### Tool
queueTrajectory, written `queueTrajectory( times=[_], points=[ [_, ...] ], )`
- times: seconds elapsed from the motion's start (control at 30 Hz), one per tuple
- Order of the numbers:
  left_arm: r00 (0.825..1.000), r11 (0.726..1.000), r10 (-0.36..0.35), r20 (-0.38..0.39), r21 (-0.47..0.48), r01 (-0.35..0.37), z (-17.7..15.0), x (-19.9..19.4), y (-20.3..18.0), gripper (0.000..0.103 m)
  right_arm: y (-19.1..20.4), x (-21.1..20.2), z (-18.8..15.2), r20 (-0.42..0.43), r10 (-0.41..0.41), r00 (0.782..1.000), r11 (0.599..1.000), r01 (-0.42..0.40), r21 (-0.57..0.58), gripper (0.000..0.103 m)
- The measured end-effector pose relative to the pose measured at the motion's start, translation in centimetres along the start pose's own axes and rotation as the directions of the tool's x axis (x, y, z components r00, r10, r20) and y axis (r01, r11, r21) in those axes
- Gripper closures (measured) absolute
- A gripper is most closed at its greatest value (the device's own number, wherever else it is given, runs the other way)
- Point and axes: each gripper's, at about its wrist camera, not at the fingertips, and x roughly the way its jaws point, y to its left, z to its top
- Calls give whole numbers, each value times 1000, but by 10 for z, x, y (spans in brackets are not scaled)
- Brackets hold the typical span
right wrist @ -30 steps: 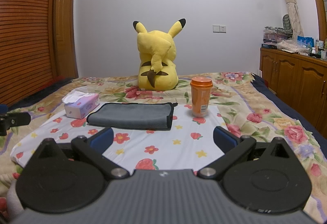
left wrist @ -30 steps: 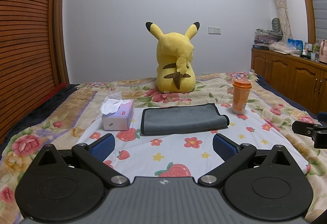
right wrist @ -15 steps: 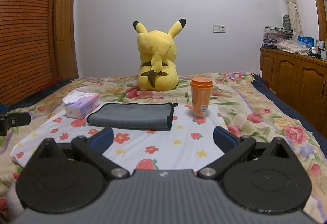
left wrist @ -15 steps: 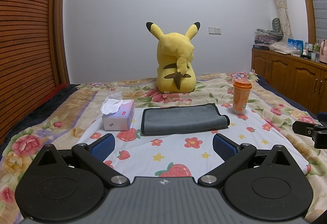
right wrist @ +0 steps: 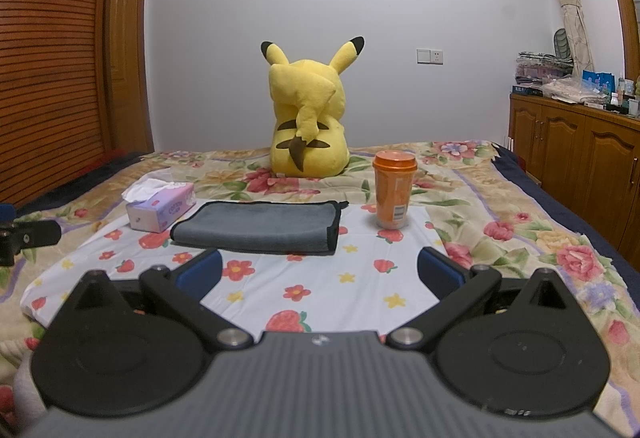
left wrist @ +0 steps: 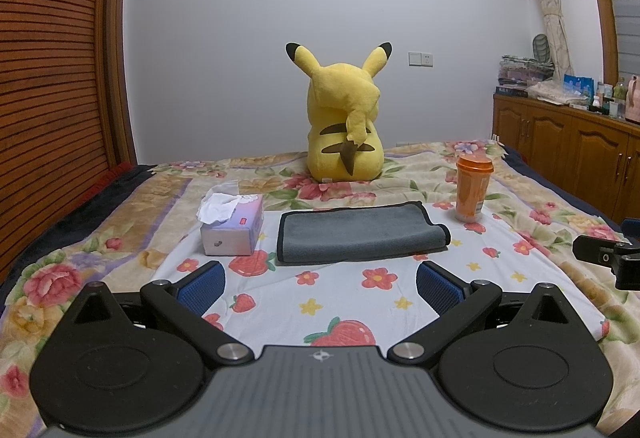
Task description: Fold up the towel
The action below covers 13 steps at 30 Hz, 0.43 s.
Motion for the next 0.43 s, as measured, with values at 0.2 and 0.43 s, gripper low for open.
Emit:
queueTrajectory(
  times=[0.2, 0.43],
  points=[
    [1000, 1000, 0, 0, 1, 0, -1, 0, 1, 0, 0, 0, 0, 0, 0, 1000, 1000, 0, 0, 0],
    [1000, 1000, 1, 0, 0, -1, 0, 0, 1, 0, 0, 0, 0, 0, 0, 1000, 1000, 0, 0, 0]
  ],
)
